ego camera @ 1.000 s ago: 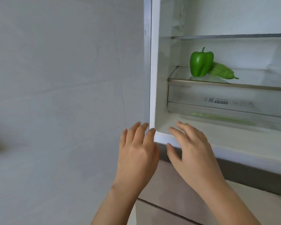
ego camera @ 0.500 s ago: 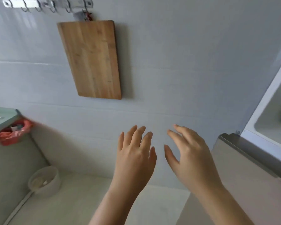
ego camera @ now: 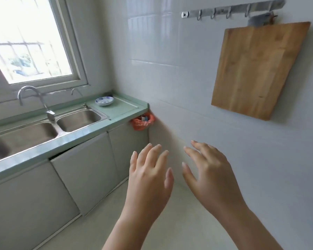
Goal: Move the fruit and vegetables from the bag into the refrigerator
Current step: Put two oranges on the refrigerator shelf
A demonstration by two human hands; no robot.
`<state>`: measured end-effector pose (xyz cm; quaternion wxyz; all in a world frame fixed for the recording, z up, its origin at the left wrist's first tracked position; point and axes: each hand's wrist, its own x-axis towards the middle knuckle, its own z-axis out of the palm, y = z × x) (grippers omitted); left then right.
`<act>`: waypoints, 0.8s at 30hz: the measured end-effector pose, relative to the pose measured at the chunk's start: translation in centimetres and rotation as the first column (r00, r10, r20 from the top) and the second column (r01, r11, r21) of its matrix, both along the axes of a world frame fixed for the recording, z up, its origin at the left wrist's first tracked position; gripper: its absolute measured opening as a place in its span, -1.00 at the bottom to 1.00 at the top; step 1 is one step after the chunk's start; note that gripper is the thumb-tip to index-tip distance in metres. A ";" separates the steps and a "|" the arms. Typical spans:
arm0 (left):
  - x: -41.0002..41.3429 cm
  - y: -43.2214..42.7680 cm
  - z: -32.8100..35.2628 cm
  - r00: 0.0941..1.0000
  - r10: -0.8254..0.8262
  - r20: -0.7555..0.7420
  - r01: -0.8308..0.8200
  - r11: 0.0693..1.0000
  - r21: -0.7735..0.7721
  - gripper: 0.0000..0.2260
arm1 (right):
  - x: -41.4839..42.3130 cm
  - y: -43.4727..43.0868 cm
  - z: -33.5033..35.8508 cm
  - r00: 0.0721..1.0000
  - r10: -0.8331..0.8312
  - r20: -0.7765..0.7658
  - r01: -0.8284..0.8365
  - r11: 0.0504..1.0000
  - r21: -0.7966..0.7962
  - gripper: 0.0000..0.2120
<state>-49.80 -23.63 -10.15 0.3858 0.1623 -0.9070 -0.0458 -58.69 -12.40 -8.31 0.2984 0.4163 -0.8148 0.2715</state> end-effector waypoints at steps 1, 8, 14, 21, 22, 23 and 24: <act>1.5 -2.2 0.0 0.999 0.033 0.000 -0.033 0.999 -0.004 -0.68 | 1.1 -2.5 -0.1 0.999 0.034 0.003 -0.034 0.999 -0.003 -0.61; 11.3 -15.9 -0.2 0.973 0.230 -0.008 -0.230 0.973 -0.022 -0.69 | 8.7 -18.1 -0.8 0.968 0.246 0.046 -0.245 0.969 -0.022 -0.59; 17.5 -24.3 -1.6 0.910 0.412 -0.038 -0.412 0.911 0.012 -0.66 | 13.4 -28.6 -1.9 0.909 0.410 0.072 -0.412 0.911 0.019 -0.59; 18.4 -32.8 -3.7 0.817 0.576 -0.045 -0.575 0.818 0.027 -0.66 | 13.6 -39.8 -3.5 0.823 0.561 0.091 -0.565 0.824 0.032 -0.60; 18.1 -34.2 -3.8 0.803 0.594 -0.044 -0.594 0.804 0.024 -0.66 | 13.3 -41.4 -3.7 0.810 0.580 0.090 -0.584 0.812 0.026 -0.60; 17.8 -35.6 -3.8 0.791 0.611 -0.040 -0.610 0.792 0.022 -0.66 | 12.8 -43.1 -3.7 0.796 0.598 0.092 -0.602 0.798 0.022 -0.60; 17.4 -36.9 -3.7 0.780 0.625 -0.036 -0.624 0.781 0.021 -0.66 | 12.4 -44.7 -3.7 0.781 0.617 0.096 -0.621 0.783 0.022 -0.59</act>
